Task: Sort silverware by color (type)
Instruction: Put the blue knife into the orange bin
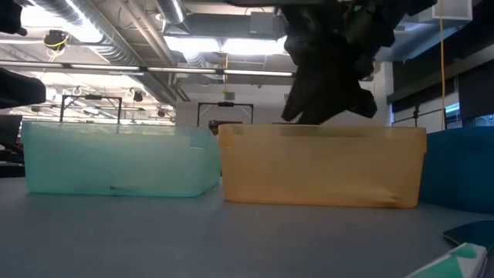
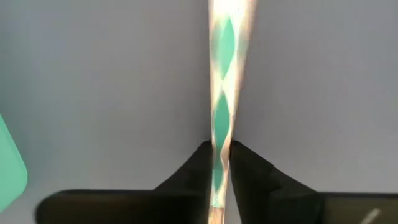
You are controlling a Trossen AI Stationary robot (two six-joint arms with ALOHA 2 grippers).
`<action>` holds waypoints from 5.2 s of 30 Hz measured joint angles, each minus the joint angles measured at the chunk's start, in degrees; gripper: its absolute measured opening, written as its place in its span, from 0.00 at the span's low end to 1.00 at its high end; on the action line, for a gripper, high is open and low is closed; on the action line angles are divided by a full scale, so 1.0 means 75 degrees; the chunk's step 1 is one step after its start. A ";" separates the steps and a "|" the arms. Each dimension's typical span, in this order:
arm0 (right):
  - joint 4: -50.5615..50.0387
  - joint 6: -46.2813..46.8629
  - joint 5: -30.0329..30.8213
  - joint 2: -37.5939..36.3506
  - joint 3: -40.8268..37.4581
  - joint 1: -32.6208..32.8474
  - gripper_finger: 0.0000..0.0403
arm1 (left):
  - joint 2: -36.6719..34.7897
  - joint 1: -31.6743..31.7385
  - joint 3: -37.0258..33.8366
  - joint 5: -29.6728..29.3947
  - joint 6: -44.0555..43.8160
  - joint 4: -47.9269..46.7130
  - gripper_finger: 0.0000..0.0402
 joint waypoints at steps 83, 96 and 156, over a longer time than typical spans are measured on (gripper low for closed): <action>0.2917 -0.0121 -0.0340 0.0312 0.0833 -0.0003 0.30 | -0.1329 0.2189 0.2034 -0.4096 0.8414 -0.1458 0.04; 0.2865 -0.0123 -0.0309 0.0312 0.0827 -0.0003 0.30 | -0.1329 0.2229 0.2034 -0.4970 0.9025 -0.1087 0.04; 0.1783 -0.0541 -0.0207 0.0254 0.0830 -0.0255 0.01 | -0.1338 0.1339 0.2034 -0.5849 0.8495 -0.0986 0.30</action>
